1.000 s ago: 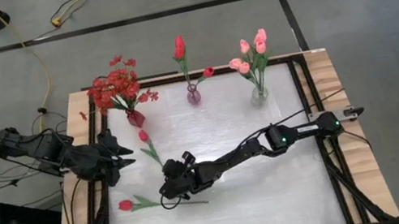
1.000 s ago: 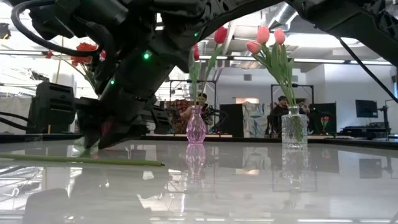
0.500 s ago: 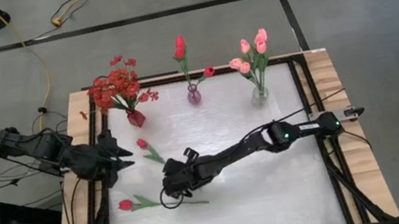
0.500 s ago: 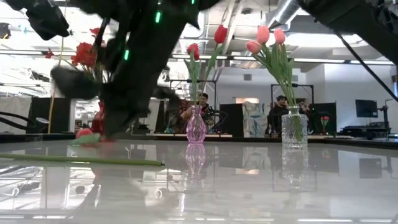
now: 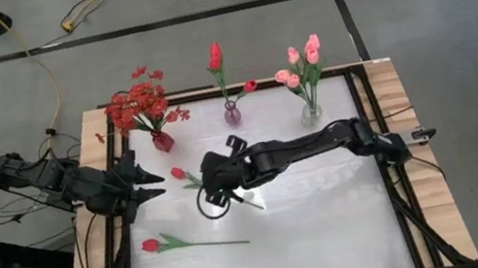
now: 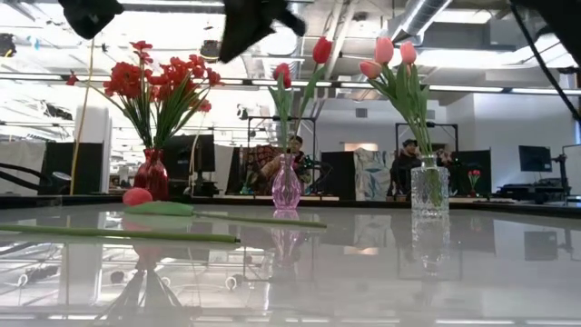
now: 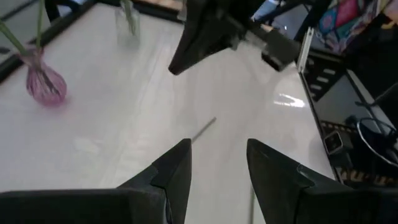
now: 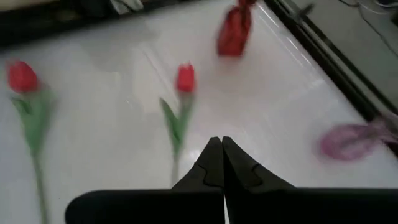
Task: Sort flowers into vase by color
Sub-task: Put the top red tulip into the purple vase
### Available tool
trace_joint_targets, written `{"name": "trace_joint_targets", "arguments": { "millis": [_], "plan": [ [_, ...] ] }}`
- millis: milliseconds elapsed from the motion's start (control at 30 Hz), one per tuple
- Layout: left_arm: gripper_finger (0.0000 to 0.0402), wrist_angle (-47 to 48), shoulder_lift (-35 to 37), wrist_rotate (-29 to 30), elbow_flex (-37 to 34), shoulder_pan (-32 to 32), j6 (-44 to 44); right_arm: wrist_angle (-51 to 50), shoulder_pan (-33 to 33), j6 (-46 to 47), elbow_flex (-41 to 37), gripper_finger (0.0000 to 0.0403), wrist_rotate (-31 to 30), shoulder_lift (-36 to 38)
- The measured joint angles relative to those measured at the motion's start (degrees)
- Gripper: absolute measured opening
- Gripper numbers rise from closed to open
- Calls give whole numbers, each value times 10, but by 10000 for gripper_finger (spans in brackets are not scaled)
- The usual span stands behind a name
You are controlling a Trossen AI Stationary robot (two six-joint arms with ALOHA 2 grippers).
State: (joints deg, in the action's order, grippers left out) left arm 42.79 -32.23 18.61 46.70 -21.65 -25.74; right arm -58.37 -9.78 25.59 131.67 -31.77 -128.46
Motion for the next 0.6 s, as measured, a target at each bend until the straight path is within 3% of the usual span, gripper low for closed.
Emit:
{"name": "trace_joint_targets", "arguments": {
  "millis": [100,167,367,600],
  "plan": [
    [141,-14,0,21,-3,0,9,-15,0,11,-63,17,-10,33],
    [141,-43,1,28,-22,0,23,30,0,12,-131,18,5,57],
    [141,-128,5,20,-71,9,75,365,1,-6,-329,26,105,85],
    [141,-173,5,-8,-85,30,87,470,2,3,-362,74,108,16]
  ]
}}
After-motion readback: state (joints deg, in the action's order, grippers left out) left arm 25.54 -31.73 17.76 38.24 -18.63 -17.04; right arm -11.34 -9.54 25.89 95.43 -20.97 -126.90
